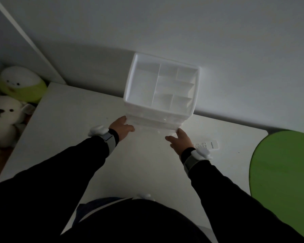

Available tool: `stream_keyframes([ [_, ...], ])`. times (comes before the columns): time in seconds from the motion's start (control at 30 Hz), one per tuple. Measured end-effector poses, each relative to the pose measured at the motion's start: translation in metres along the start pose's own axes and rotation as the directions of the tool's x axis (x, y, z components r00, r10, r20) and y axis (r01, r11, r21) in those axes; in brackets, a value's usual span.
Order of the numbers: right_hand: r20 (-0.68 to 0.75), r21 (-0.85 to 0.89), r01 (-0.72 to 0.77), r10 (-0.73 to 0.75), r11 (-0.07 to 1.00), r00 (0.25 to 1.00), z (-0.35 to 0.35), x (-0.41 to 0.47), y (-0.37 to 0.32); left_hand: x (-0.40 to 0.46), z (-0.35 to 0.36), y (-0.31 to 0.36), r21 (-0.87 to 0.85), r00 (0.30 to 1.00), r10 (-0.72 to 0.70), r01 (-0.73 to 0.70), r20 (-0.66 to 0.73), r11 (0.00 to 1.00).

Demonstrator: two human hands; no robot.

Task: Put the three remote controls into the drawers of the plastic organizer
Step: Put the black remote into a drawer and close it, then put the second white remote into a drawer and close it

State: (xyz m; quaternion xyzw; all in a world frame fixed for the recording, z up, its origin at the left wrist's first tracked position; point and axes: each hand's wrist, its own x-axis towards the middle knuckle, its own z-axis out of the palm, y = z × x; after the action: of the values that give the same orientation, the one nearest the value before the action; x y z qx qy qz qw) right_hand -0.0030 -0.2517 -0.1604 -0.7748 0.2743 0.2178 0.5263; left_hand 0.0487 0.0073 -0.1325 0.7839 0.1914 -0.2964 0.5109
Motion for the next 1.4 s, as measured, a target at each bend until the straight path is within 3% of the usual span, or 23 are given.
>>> stream_keyframes([
  [0.3, 0.047, 0.068, -0.018, 0.015, 0.997, 0.999, 0.003, -0.063, -0.008, -0.041, 0.008, -0.017, -0.106, 0.996, -0.083, 0.082, -0.007, 0.991],
  [0.63, 0.049, 0.048, -0.017, 0.015, 0.999, 0.999, 0.005, -0.089, 0.026, -0.069, 0.022, -0.047, -0.061, 0.993, -0.107, 0.104, -0.045, 0.993],
  [0.77, 0.029, 0.039, -0.010, 0.009, 0.999, 1.000, 0.004, -0.091, 0.031, -0.079, 0.028, -0.048, 0.095, 0.980, -0.167, 0.177, -0.107, 0.980],
  [0.9, -0.002, 0.039, -0.037, 0.037, 0.999, 0.999, -0.005, -0.089, 0.043, -0.079, 0.040, -0.052, 0.225, 0.974, -0.225, 0.227, -0.035, 0.947],
  [1.4, -0.134, 0.037, -0.179, 0.183, 0.983, 0.974, -0.085, -0.066, 0.079, -0.100, 0.165, 0.016, 0.438, 0.960, -0.065, -0.064, 0.272, 0.897],
])
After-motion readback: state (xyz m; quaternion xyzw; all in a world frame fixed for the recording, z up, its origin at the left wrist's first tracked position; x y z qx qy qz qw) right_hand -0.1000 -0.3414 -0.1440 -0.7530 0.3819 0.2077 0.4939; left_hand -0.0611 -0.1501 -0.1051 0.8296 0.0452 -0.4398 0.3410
